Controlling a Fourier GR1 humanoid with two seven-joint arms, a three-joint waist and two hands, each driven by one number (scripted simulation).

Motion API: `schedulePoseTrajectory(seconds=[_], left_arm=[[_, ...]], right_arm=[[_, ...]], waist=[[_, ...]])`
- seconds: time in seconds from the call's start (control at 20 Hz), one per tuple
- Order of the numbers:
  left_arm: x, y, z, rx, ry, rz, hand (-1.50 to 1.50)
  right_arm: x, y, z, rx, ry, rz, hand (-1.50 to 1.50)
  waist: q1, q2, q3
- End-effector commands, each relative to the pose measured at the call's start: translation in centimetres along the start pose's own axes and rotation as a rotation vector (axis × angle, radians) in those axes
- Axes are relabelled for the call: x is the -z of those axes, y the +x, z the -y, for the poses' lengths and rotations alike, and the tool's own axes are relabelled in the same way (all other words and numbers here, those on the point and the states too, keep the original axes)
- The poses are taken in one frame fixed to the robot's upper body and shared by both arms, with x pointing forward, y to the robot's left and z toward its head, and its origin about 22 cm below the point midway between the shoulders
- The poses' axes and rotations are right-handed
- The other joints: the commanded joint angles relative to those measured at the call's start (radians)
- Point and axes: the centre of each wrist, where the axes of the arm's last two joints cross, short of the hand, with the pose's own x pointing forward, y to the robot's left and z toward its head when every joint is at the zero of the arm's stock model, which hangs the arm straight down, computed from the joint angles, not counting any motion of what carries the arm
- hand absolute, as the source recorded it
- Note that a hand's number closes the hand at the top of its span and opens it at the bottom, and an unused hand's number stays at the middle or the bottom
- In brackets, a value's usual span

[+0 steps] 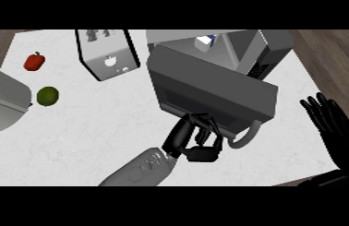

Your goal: Pick up the milk, place it into the microwave and close the microwave

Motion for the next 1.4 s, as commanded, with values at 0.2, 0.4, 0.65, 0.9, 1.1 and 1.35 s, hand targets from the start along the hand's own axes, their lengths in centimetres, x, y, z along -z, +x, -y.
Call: schedulePoseTrajectory(seconds=[0.2, 0.4, 0.65, 0.9, 1.1, 1.35], left_arm=[[3.2, 2.3, -0.9, -0.025, 0.23, 0.043, 1.5], [4.0, 2.7, -1.1, -0.023, 0.304, 0.018, 1.5], [6.1, 3.7, -2.1, -0.024, 0.359, -0.013, -1.5], [7.5, 4.6, -3.1, -0.047, 0.457, -0.04, -1.5], [7.4, 4.7, -3.1, -0.076, 0.498, -0.026, -1.5], [7.7, 4.8, -3.2, -0.102, 0.524, -0.031, -1.5]], right_arm=[[2.3, 3.4, 1.6, -0.024, 0.126, 0.038, -1.5], [3.3, 4.2, 2.2, -0.053, 0.109, 0.062, -1.5], [4.8, 6.3, 3.5, -0.127, 0.137, 0.094, -1.5], [7.9, 11.6, 5.8, -0.45, 0.144, 0.184, 1.5], [8.6, 12.4, 6.0, -0.499, 0.146, 0.204, 1.5], [9.3, 12.9, 6.4, -0.538, 0.143, 0.216, 1.5]], waist=[[-0.046, 0.007, -0.001], [-0.069, 0.017, 0.001], [-0.093, 0.026, 0.002], [-0.108, 0.035, 0.0], [-0.111, 0.05, -0.001], [-0.1, 0.061, 0.002]])
